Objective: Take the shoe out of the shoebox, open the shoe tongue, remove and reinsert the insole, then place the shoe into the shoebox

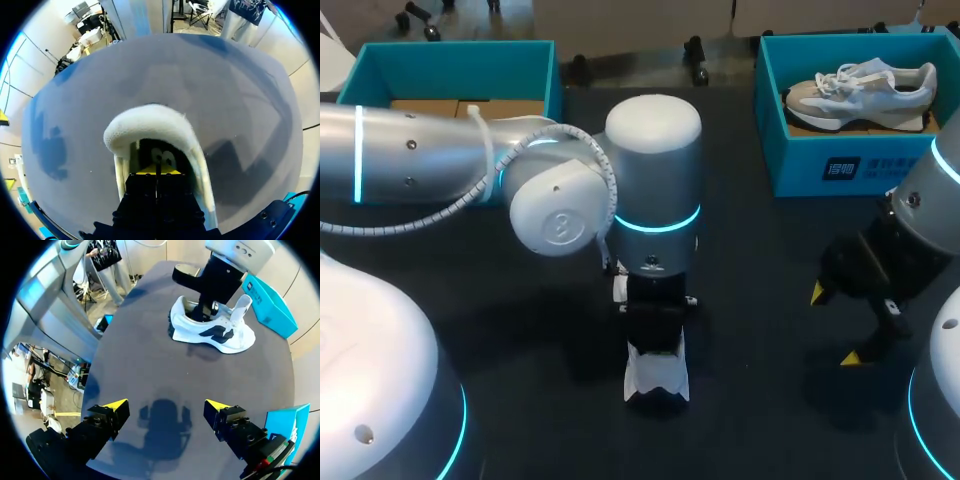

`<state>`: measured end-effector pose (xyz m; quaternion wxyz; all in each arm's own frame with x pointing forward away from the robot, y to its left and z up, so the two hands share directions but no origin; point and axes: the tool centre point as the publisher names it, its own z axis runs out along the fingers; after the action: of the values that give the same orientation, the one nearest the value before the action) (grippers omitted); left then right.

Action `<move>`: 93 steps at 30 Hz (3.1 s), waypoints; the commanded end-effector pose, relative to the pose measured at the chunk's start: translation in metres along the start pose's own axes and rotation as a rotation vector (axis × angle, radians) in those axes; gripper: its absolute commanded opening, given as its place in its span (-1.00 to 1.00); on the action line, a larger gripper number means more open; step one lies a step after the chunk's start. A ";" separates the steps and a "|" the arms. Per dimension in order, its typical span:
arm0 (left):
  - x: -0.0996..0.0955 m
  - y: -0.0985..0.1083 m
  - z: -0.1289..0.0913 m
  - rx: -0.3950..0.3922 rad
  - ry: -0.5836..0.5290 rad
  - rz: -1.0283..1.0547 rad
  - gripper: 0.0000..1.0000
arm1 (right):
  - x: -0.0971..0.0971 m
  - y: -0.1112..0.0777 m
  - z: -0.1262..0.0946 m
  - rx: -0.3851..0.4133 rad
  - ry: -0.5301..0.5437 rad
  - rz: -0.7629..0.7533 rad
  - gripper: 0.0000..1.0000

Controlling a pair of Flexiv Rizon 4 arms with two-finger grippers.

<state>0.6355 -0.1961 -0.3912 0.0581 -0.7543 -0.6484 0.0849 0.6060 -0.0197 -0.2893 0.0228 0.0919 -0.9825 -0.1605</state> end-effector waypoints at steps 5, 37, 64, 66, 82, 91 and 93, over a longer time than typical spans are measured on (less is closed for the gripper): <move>0.007 -0.003 -0.006 -0.002 0.018 0.021 -1.00 | 0.001 -0.001 0.001 0.000 -0.003 -0.001 1.00; 0.001 0.006 -0.018 -0.045 -0.035 -0.013 -1.00 | 0.001 -0.001 0.001 0.000 -0.003 -0.001 1.00; -0.002 0.029 -0.030 -0.179 -0.065 -0.089 -1.00 | 0.001 -0.001 0.001 0.000 -0.003 -0.001 1.00; -0.002 0.030 -0.030 -0.180 -0.060 -0.093 -1.00 | 0.001 -0.001 0.001 0.000 -0.003 -0.001 1.00; 0.006 0.030 -0.033 -0.177 -0.018 -0.103 0.47 | 0.001 -0.001 0.001 0.000 -0.003 -0.001 1.00; 0.014 0.033 -0.029 -0.148 -0.009 -0.121 0.82 | 0.001 -0.001 0.001 0.000 -0.003 -0.001 1.00; 0.014 0.035 -0.030 -0.142 -0.013 -0.123 0.92 | 0.001 -0.001 0.001 0.000 -0.003 -0.001 1.00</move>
<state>0.6733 -0.1892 -0.3683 0.0051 -0.7142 -0.6989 0.0361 0.6060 -0.0197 -0.2893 0.0228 0.0919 -0.9825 -0.1605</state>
